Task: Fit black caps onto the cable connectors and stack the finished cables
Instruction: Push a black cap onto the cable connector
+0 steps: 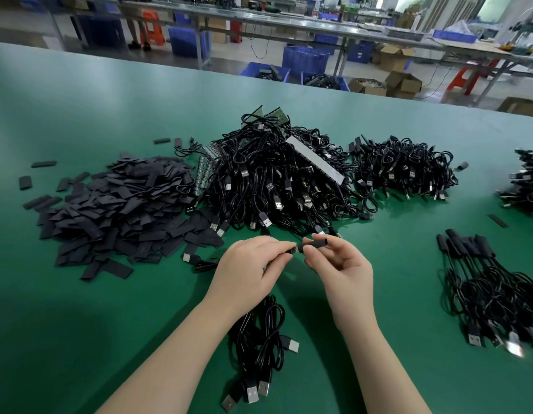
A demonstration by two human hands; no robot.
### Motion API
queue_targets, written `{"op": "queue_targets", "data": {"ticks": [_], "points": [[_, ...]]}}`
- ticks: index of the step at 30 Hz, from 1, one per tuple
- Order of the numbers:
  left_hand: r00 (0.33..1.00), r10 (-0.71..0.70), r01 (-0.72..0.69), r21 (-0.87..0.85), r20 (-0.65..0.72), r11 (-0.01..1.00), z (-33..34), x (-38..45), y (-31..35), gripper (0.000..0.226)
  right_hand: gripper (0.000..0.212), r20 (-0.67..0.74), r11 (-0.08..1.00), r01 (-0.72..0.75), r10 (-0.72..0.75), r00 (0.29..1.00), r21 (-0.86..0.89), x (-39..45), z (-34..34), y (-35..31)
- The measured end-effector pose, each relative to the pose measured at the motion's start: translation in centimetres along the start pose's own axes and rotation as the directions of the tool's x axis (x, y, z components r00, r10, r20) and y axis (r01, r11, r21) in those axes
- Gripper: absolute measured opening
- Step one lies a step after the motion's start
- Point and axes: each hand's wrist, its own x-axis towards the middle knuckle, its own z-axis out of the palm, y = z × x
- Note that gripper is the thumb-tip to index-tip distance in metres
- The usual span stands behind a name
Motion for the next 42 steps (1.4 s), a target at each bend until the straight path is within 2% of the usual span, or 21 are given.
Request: {"op": "queue_targets", "data": {"ticks": [8,17,22,29,33,39,42], "points": [[1.000,-0.027,0.027,-0.010,0.005,1.000,-0.1,0.0,0.0,0.027,0.019,0.064,0.993,-0.093,0.089,0.994,0.067,0.2,-0.4,0.1],[1.000,-0.018,0.017,-0.024,-0.013,1.000,0.2,-0.1,0.0,0.026,0.023,0.043,0.999,-0.041,0.040,0.998,0.024,-0.2,0.3,0.2],[0.999,-0.028,0.027,-0.040,-0.034,0.999,0.1,-0.1,0.1,0.028,0.029,0.064,0.997,-0.067,0.064,0.996,0.048,-0.2,0.4,0.4],[0.992,-0.084,0.074,-0.100,-0.096,0.992,-0.2,-0.2,0.3,0.032,0.022,0.132,0.984,-0.113,0.095,0.987,0.137,-0.4,0.5,0.0],[0.981,-0.148,0.136,-0.099,-0.122,0.986,0.0,-0.1,0.3,0.020,0.021,0.108,0.982,-0.117,0.101,0.989,0.147,-0.4,0.5,0.1],[0.998,-0.060,0.060,-0.070,-0.007,0.996,0.0,-0.1,0.4,0.030,0.019,0.037,0.981,-0.100,0.095,0.995,0.166,-0.2,0.5,0.4],[0.992,-0.102,0.098,-0.052,-0.073,0.994,0.1,-0.2,0.6,0.029,0.022,0.036,0.974,-0.115,0.110,0.993,0.197,-0.2,0.5,0.5]]}}
